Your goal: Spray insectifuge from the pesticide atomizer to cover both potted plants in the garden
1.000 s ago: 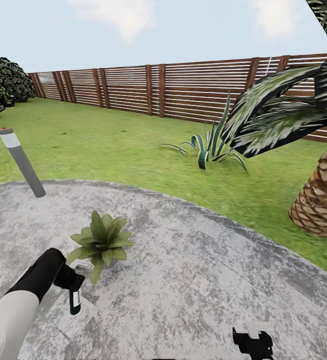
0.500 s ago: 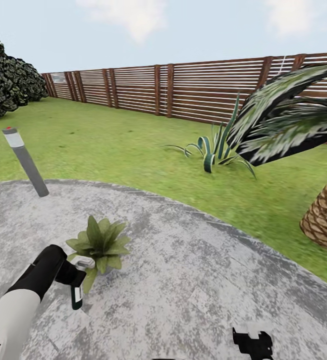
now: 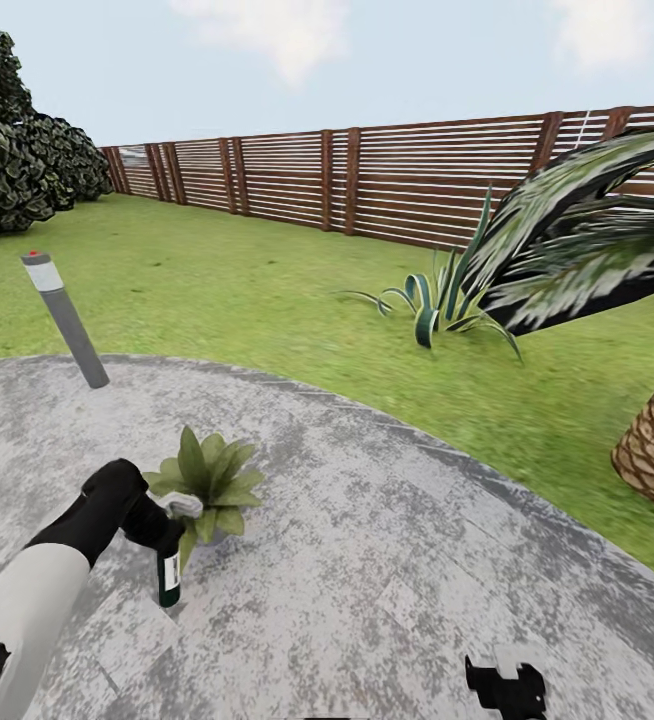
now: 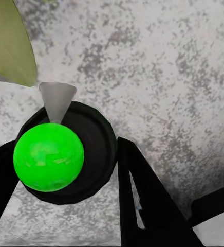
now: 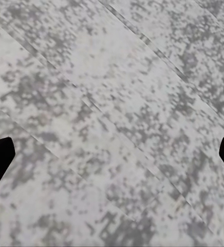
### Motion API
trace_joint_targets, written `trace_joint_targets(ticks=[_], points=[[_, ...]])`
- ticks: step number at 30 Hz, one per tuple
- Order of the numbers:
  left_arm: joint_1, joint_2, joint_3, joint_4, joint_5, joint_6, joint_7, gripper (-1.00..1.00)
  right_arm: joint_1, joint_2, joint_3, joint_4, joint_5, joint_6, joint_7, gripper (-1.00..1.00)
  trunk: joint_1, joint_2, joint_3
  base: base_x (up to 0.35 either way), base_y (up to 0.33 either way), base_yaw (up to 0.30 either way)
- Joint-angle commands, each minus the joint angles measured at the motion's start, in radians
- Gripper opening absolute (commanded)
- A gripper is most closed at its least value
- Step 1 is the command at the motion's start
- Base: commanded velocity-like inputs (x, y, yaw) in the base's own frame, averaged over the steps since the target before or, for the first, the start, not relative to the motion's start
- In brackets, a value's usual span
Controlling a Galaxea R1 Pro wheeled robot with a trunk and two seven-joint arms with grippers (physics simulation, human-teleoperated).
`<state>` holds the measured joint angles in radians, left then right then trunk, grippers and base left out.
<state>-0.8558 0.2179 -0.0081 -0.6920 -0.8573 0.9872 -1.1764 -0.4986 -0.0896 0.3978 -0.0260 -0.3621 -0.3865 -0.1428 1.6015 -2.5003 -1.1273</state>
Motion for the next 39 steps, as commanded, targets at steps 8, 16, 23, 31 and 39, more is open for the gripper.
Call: trace_joint_targets(ticks=[8, 16, 23, 31, 39], points=[[0.015, 0.002, -0.009, -0.014, -0.06, 0.003, -0.044, -1.0, 0.005, -0.001, 0.01, 0.0, -0.006, -0.002, -0.003, 1.0, 0.0, 0.0, -0.001, 0.018, -0.01, 0.0], [0.015, 0.0, -0.007, -0.017, -0.06, 0.003, -0.04, -1.0, 0.005, 0.001, 0.01, -0.002, -0.007, -0.002, -0.003, 1.0, 0.0, 0.0, -0.001, 0.18, -0.194, 0.011], [0.033, 0.001, -0.008, -0.003, -0.061, 0.002, -0.031, -1.0, 0.005, 0.001, 0.01, -0.002, -0.008, -0.002, -0.003, 1.0, 0.0, 0.0, -0.001, 0.017, -0.055, 0.241], [0.105, -0.007, 0.017, 0.0, -0.048, 0.0, 0.039, -1.0, 0.005, 0.002, 0.01, -0.003, -0.008, -0.002, -0.003, 1.0, 0.0, 0.0, -0.001, 0.0, -0.001, 0.042], [0.106, -0.011, 0.132, -0.012, -0.048, -0.01, 0.118, -1.0, 0.005, 0.034, 0.009, -0.002, -0.006, -0.002, -0.005, 1.0, 0.0, 0.0, -0.001, 0.103, -0.131, 0.111]])
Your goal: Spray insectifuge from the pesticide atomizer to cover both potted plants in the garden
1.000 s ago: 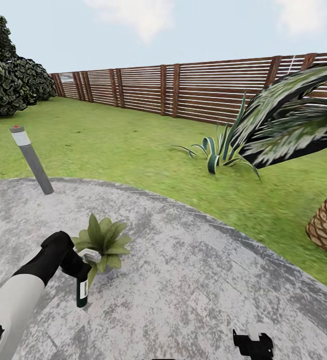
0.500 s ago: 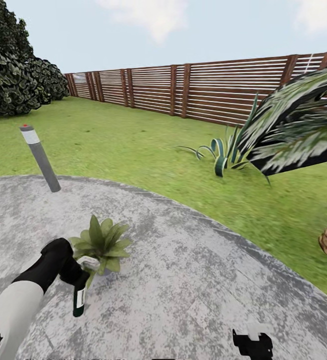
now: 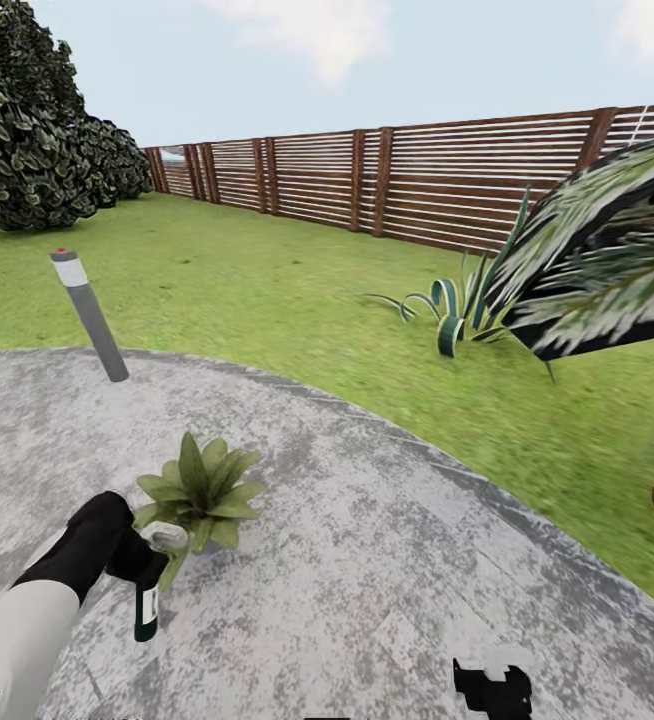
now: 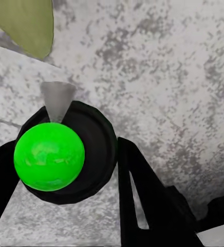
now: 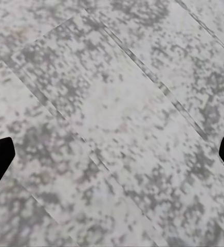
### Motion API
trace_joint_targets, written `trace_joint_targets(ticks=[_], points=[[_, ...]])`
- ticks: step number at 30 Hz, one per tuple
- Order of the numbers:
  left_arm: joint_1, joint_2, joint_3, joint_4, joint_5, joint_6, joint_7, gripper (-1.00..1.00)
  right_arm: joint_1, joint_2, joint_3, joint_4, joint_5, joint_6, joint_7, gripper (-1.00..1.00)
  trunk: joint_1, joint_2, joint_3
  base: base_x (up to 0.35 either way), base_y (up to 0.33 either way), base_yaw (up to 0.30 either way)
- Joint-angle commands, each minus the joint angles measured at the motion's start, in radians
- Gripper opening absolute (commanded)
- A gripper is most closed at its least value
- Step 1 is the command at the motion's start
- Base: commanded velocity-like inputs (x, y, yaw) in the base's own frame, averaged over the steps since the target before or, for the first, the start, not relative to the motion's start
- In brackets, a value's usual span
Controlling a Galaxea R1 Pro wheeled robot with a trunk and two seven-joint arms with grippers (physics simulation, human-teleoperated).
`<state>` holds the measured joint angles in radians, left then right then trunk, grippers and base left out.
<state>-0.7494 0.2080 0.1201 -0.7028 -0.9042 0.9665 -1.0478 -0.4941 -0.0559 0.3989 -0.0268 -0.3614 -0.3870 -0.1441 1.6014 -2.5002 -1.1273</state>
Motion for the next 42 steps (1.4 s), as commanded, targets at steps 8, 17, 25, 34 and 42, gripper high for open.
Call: trace_joint_targets(ticks=[8, 17, 25, 34, 42], points=[[-0.001, -0.001, 0.004, -0.004, -0.001, 0.011, -0.011, -1.0, 0.0, 0.002, 0.009, -0.004, -0.008, -0.001, -0.004, 1.0, 0.0, -0.001, -0.006, 0.01, -0.269, 0.222], [0.0, 0.001, 0.006, -0.006, -0.002, 0.011, -0.011, -1.0, 0.0, -0.003, 0.008, 0.001, -0.004, 0.0, -0.003, 1.0, 0.0, -0.001, -0.007, 0.0, -0.236, 0.024], [0.011, 0.006, 0.004, 0.01, -0.005, 0.01, 0.002, -1.0, 0.0, -0.001, 0.009, -0.002, -0.005, -0.001, -0.003, 1.0, 0.0, -0.001, -0.007, 0.0, -0.022, 0.0], [0.048, -0.022, 0.018, -0.006, 0.061, 0.01, 0.099, -1.0, 0.0, 0.001, 0.009, -0.004, -0.008, 0.0, -0.004, 1.0, 0.0, -0.001, -0.011, 0.0, 0.0, 0.042], [0.048, -0.034, 0.196, -0.003, 0.088, 0.01, 0.303, -1.0, 0.0, 0.001, 0.009, -0.004, -0.007, 0.0, -0.003, 1.0, 0.0, -0.001, -0.018, 0.003, 0.0, 0.107]])
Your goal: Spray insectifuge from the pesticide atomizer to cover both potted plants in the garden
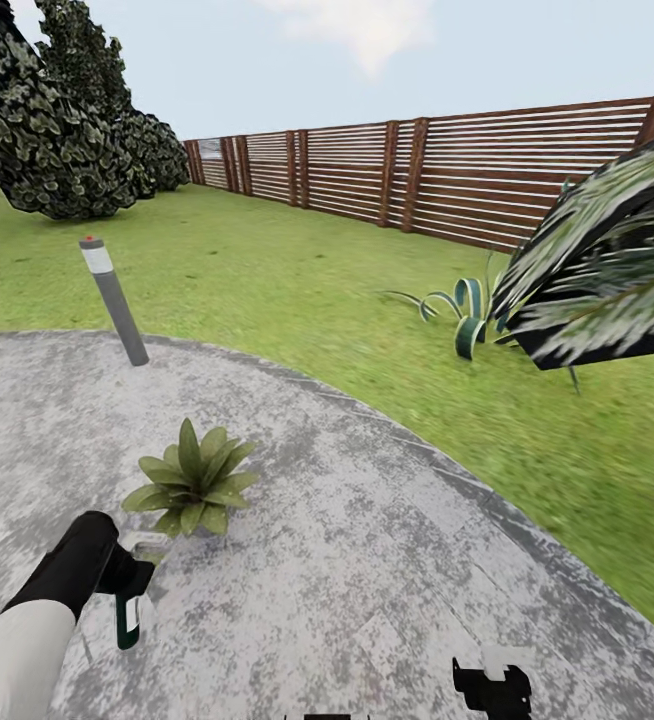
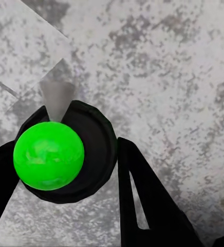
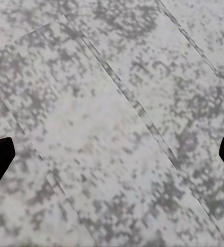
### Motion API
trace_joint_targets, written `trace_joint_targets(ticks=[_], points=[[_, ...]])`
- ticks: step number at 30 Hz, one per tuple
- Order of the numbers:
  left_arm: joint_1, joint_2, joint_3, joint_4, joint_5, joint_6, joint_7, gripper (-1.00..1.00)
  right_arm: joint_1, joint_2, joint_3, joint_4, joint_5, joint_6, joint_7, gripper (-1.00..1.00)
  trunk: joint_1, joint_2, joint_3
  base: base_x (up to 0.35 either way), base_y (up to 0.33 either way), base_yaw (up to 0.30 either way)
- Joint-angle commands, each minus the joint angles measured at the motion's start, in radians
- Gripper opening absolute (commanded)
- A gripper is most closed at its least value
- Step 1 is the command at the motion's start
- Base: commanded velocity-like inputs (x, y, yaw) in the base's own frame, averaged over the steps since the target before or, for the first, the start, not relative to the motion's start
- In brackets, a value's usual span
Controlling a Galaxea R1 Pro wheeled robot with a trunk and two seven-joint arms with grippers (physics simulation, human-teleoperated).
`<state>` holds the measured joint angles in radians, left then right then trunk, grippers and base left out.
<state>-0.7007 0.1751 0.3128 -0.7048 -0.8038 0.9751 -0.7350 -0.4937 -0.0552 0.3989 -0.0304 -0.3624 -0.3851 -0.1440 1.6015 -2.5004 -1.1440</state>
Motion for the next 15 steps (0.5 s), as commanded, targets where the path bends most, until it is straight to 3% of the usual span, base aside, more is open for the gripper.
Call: trace_joint_targets(ticks=[1, 5, 6, 9, 11, 13, 15], points=[[0.0, -0.004, 0.004, -0.003, -0.009, 0.002, -0.008, -1.0, 0.0, 0.0, 0.008, 0.0, -0.006, -0.001, -0.003, 1.0, 0.0, 0.0, -0.001, 0.191, 0.0, 0.007], [0.0, -0.016, 0.005, -0.002, -0.005, 0.002, -0.008, -1.0, 0.0, 0.0, 0.008, 0.001, -0.006, -0.001, -0.003, 1.0, 0.0, 0.0, -0.001, 0.304, 0.0, 0.001], [0.0, -0.039, 0.003, 0.002, -0.006, 0.002, -0.006, -1.0, 0.0, 0.0, 0.008, 0.001, -0.006, -0.001, -0.003, 1.0, 0.0, 0.0, -0.001, 0.317, -0.047, 0.0], [0.0, -0.063, 0.002, 0.01, -0.005, 0.002, -0.006, -1.0, 0.0, 0.0, 0.008, 0.001, -0.006, -0.001, -0.003, 1.0, 0.0, 0.0, -0.001, 0.176, -0.029, 0.0], [0.0, -0.114, 0.0, 0.007, -0.007, 0.001, -0.002, -1.0, 0.0, 0.0, 0.008, 0.001, -0.006, -0.001, -0.003, 1.0, 0.0, 0.0, -0.001, 0.021, -0.003, 0.0], [0.0, -0.112, 0.001, 0.002, -0.007, 0.001, -0.002, -1.0, 0.0, -0.001, 0.008, 0.001, -0.006, -0.001, -0.003, 1.0, 0.0, 0.0, -0.001, 0.002, 0.0, 0.0], [0.022, -0.079, 0.004, 0.001, -0.009, -0.002, -0.003, -1.0, 0.0, 0.0, 0.008, 0.001, -0.006, -0.001, -0.004, 1.0, 0.0, 0.0, -0.001, 0.0, 0.0, 0.0]])
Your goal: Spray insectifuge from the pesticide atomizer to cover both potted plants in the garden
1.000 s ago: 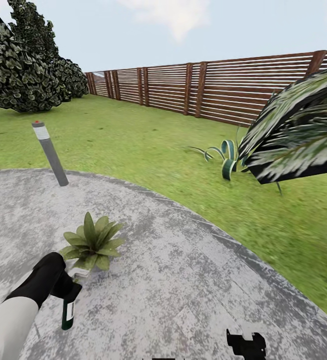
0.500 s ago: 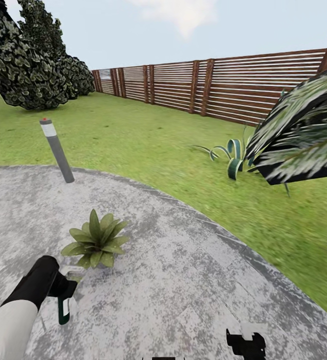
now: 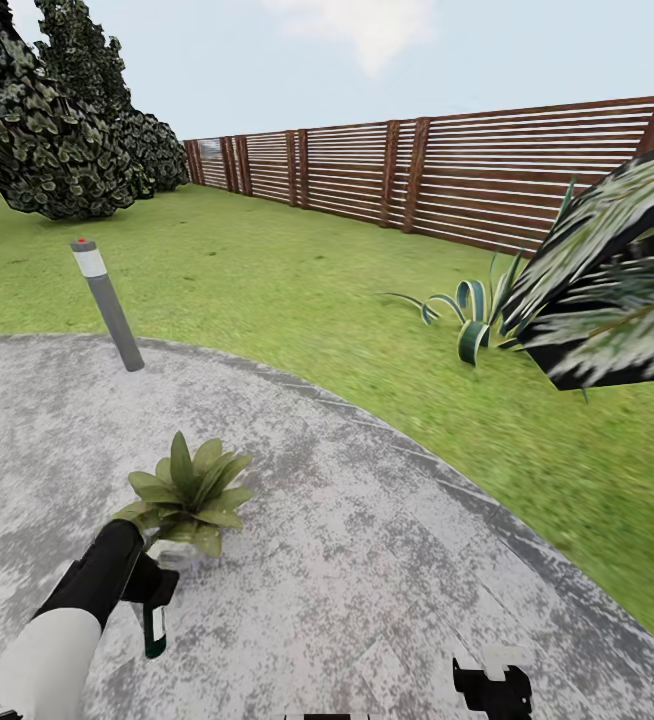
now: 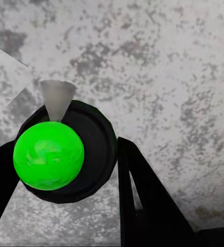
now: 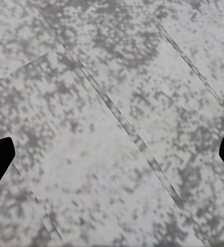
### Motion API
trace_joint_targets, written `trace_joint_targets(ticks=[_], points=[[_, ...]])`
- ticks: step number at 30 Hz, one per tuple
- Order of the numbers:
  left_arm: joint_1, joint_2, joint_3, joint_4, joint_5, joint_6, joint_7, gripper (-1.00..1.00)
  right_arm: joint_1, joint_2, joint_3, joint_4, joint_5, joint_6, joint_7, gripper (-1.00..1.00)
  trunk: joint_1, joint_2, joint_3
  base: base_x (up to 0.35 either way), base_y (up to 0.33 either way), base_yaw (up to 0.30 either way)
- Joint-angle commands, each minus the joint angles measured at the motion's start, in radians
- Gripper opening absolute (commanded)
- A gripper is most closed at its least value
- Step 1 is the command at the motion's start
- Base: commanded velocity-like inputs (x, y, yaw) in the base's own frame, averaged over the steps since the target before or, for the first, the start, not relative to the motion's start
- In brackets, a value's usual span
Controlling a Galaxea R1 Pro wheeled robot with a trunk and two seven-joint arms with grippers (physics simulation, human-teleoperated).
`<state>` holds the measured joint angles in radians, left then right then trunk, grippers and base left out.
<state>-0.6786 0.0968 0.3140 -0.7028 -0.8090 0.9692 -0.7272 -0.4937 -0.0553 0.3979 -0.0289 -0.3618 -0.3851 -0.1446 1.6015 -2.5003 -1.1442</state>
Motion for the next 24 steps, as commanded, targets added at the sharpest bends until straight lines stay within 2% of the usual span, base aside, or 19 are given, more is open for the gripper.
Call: trace_joint_targets(ticks=[1, 5, 9, 10, 11, 13, 17, 21, 24], points=[[0.028, 0.022, 0.003, -0.001, -0.003, 0.003, -0.012, -1.0, 0.0, 0.0, 0.009, 0.0, -0.006, -0.002, -0.004, 1.0, 0.0, 0.0, -0.001, 0.0, 0.0, 0.0], [0.057, 0.016, -0.004, 0.005, -0.006, 0.001, -0.011, -1.0, 0.0, 0.0, 0.009, 0.0, -0.006, -0.002, -0.003, 1.0, 0.0, 0.0, -0.001, 0.0, 0.0, 0.0], [0.043, 0.001, -0.015, -0.004, -0.002, 0.013, -0.017, -1.0, 0.0, 0.0, 0.009, 0.0, -0.006, -0.002, -0.004, 1.0, 0.0, 0.0, -0.001, 0.0, 0.0, 0.0], [0.022, -0.011, -0.019, -0.005, -0.002, 0.019, -0.026, -1.0, 0.0, 0.0, 0.009, 0.0, -0.006, -0.002, -0.004, 1.0, 0.0, 0.0, -0.001, 0.0, 0.0, 0.0], [-0.025, -0.017, -0.022, 0.0, 0.001, 0.024, -0.03, -1.0, 0.0, -0.001, 0.009, 0.0, -0.007, -0.002, -0.004, 1.0, 0.0, 0.0, -0.001, 0.0, 0.0, 0.0], [-0.066, -0.018, -0.024, 0.005, 0.001, 0.03, -0.031, -1.0, 0.0, 0.0, 0.009, 0.0, -0.006, -0.002, -0.004, 1.0, 0.0, 0.0, -0.001, 0.0, 0.0, 0.0], [-0.121, -0.002, -0.021, 0.007, 0.002, 0.039, -0.038, -1.0, 0.0, 0.0, 0.009, 0.0, -0.008, -0.002, -0.004, 1.0, 0.0, 0.0, -0.001, 0.0, 0.0, 0.0], [-0.122, 0.026, -0.024, 0.006, 0.0, 0.039, -0.071, -1.0, 0.0, -0.001, 0.009, 0.0, -0.007, -0.002, -0.004, 1.0, 0.0, 0.0, -0.001, 0.0, 0.0, 0.0], [-0.113, 0.03, -0.03, 0.008, -0.004, 0.036, -0.093, -1.0, 0.0, -0.001, 0.009, 0.0, -0.006, -0.002, -0.004, 1.0, 0.0, 0.0, -0.001, 0.0, 0.0, 0.001]])
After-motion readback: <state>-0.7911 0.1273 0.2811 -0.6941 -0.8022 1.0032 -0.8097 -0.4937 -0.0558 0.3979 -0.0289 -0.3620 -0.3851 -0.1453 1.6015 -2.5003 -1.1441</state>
